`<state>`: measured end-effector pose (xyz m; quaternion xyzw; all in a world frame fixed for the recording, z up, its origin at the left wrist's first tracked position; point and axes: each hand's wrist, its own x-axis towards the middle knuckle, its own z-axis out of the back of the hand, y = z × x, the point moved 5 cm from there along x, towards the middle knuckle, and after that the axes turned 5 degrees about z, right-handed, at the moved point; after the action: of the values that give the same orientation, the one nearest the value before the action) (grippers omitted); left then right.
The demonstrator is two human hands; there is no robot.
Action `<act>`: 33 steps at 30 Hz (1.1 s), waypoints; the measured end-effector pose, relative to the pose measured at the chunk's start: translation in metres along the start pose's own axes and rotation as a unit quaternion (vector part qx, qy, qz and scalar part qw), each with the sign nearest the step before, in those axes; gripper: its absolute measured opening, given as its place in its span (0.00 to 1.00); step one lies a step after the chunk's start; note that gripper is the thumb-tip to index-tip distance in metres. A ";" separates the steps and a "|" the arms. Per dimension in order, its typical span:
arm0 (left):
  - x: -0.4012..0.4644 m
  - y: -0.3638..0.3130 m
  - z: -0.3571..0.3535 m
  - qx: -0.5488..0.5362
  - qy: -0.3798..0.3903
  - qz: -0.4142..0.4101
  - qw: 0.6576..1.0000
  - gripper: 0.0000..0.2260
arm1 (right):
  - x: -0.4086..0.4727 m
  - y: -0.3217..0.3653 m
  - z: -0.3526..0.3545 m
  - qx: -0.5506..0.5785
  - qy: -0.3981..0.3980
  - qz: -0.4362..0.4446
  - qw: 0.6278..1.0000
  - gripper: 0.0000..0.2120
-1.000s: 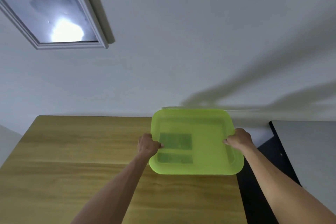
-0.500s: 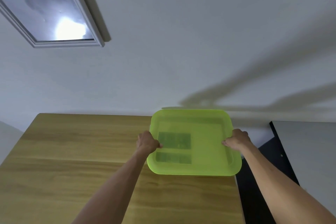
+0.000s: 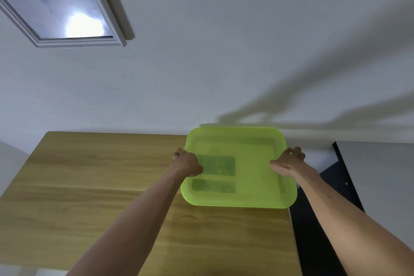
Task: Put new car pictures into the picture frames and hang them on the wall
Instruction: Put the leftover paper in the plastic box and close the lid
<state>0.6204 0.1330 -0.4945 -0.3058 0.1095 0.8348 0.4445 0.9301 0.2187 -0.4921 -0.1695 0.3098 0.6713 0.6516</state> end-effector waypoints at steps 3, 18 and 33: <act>-0.001 -0.026 0.000 0.038 -0.003 -0.084 0.996 0.46 | 0.004 0.024 0.006 -0.072 -0.031 0.098 0.992 0.51; 0.027 -0.027 -0.045 0.042 -0.150 -0.130 0.979 0.42 | 0.034 0.018 -0.037 -0.106 -0.153 0.161 0.969 0.39; 0.033 -0.028 -0.052 0.055 -0.225 -0.128 0.964 0.39 | 0.044 0.017 -0.046 -0.117 -0.239 0.148 0.953 0.35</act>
<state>0.6505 0.1474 -0.5526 -0.0968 0.0121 0.8109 0.5770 0.9013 0.2237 -0.5511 -0.0320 0.0859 0.8127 0.5754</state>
